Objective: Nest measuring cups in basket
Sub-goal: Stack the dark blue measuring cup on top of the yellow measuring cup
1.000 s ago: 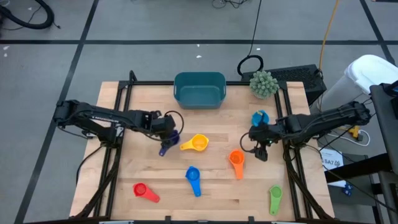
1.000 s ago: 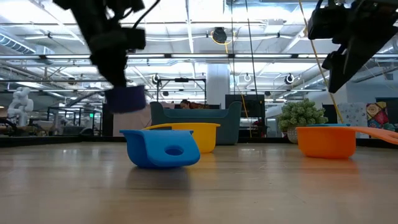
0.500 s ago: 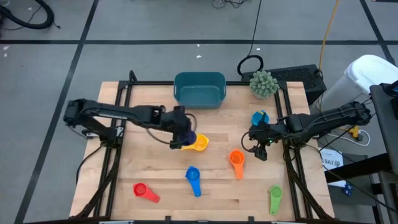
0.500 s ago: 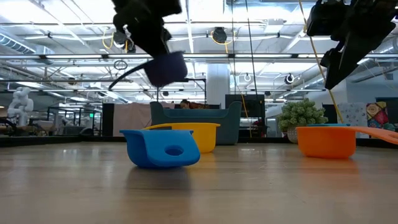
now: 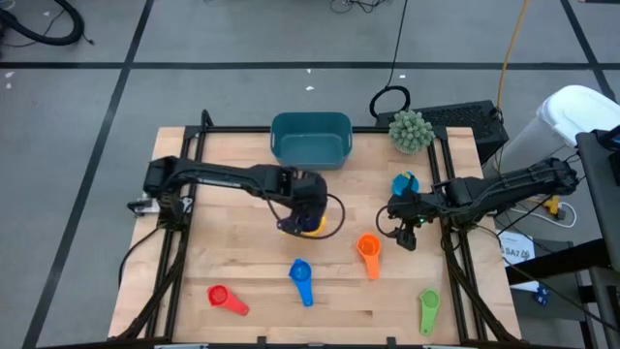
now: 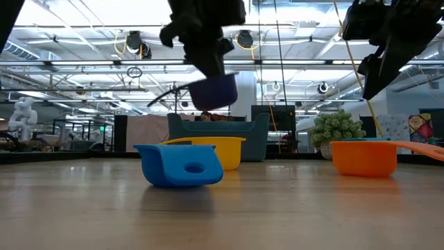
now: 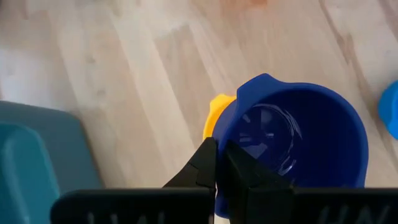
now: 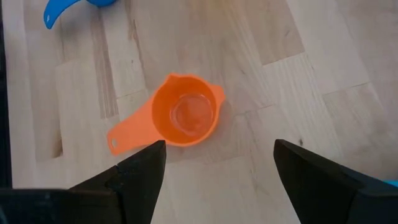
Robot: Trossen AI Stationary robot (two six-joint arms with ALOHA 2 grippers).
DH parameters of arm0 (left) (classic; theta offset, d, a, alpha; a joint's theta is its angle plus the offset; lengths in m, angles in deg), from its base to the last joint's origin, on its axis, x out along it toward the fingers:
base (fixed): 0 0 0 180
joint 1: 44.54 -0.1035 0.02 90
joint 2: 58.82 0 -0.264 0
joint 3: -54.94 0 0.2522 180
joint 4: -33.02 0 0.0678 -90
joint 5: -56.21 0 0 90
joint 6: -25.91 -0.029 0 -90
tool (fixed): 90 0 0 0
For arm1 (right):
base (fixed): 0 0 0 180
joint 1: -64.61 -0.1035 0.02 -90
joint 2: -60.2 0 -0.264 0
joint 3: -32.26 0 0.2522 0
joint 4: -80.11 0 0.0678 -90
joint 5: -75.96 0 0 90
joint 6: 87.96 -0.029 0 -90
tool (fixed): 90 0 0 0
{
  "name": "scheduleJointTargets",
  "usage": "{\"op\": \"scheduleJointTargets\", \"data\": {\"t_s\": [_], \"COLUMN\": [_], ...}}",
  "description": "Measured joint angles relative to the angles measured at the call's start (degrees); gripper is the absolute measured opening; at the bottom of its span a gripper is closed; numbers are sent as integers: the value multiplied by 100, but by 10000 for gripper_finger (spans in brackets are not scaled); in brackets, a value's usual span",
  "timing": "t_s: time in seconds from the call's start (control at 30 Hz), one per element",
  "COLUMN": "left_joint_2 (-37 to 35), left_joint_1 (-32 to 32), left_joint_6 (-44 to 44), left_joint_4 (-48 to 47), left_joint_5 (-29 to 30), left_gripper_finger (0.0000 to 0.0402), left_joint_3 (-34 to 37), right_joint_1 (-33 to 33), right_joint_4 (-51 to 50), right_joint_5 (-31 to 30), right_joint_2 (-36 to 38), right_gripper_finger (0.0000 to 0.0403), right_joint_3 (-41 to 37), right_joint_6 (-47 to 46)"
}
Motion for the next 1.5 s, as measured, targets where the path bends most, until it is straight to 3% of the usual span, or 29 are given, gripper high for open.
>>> {"op": "scheduleJointTargets", "data": {"t_s": [0.37,0.8,1.5], "left_joint_2": [263,311,627], "left_joint_1": [-179,-222,-215], "left_joint_6": [78,841,933], "left_joint_4": [-2,85,-84], "left_joint_5": [-11,22,-17], "left_gripper_finger": [7,7,23], "left_joint_3": [-16,-12,-5], "right_joint_1": [-69,-67,-67], "right_joint_4": [1,2,11], "right_joint_5": [4,4,4], "right_joint_2": [1,0,2], "right_gripper_finger": [288,288,288], "right_joint_3": [0,0,0], "right_joint_6": [90,86,93]}}
